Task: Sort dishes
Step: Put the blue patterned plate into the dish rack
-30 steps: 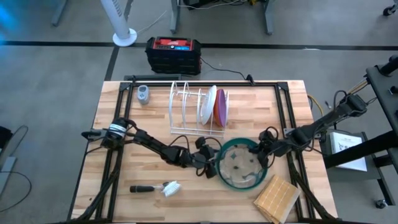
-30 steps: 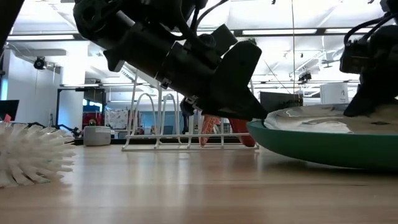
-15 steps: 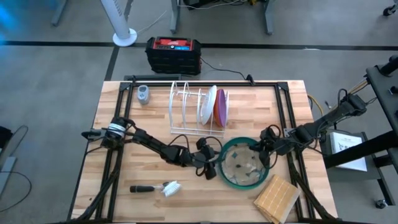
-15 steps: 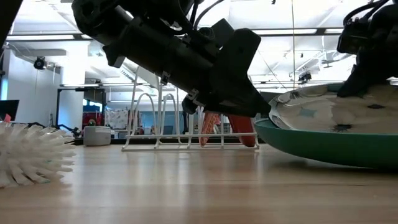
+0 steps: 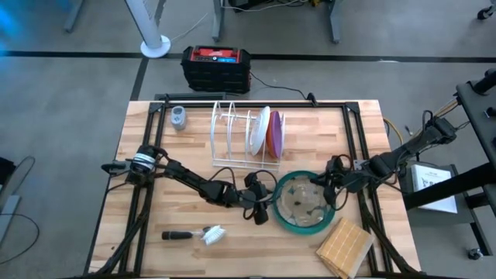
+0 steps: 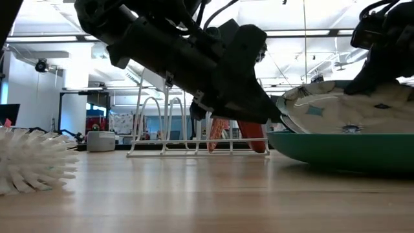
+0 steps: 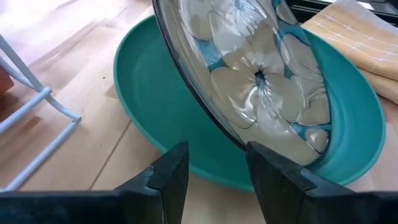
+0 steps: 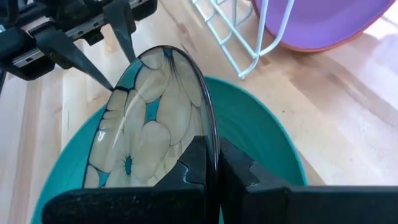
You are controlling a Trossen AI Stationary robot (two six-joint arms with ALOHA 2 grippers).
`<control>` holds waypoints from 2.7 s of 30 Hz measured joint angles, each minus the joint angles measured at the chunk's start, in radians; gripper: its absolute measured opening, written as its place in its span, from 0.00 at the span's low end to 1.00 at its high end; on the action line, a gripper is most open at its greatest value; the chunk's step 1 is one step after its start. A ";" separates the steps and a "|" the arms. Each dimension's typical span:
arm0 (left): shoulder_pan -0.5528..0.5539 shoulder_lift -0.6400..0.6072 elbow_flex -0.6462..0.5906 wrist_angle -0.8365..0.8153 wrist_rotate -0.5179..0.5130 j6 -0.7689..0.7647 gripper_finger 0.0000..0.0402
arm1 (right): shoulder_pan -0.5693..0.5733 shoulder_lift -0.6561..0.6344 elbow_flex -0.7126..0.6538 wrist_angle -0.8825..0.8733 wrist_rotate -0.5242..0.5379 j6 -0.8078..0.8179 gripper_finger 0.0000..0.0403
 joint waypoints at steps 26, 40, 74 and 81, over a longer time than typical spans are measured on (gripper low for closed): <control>0.016 -0.048 0.002 0.058 0.105 -0.019 0.38 | 0.010 -0.022 0.107 -0.001 0.088 -0.256 0.00; 0.043 -0.049 0.002 0.185 0.104 -0.026 0.38 | 0.103 0.027 0.107 0.263 0.237 -0.580 0.00; -0.007 -0.091 0.001 0.313 -0.049 0.063 0.10 | 0.180 0.215 0.146 0.521 0.408 -0.630 0.15; -0.101 -0.206 0.002 0.118 -0.350 0.135 0.10 | 0.180 0.150 0.210 0.320 0.417 -0.466 0.29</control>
